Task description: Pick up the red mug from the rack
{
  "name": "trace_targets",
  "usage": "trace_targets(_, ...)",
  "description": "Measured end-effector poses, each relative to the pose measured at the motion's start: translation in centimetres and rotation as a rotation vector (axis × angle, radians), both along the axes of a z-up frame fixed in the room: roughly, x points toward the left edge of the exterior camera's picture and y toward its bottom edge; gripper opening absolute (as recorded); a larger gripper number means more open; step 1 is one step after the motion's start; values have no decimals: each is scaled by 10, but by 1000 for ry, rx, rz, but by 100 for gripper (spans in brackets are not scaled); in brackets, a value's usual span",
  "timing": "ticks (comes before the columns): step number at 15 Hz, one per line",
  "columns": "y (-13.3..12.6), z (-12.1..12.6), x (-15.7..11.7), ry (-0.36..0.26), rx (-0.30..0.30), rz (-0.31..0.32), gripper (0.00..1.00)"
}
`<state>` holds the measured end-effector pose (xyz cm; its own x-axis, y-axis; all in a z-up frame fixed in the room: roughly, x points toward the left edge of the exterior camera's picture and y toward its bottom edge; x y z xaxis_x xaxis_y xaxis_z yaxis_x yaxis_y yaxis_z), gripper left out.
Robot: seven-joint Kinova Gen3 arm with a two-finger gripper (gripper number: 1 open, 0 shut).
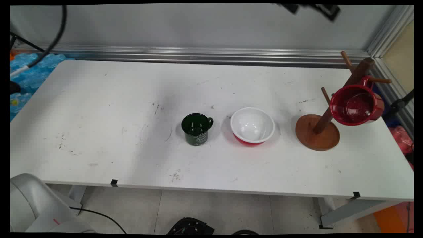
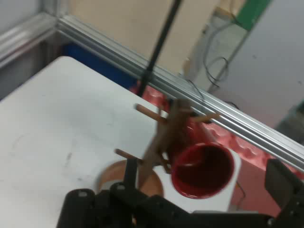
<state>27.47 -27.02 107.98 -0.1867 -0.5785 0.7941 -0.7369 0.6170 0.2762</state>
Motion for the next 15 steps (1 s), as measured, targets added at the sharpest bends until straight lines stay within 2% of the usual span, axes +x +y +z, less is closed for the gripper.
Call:
trace_targets(3,9,-13,-22,-17,10,-59,100)
trace_targets(7,16,-36,-50,-38,33,-107,100)
trace_targets(15,6,-85,-114,-45,61,-134,100)
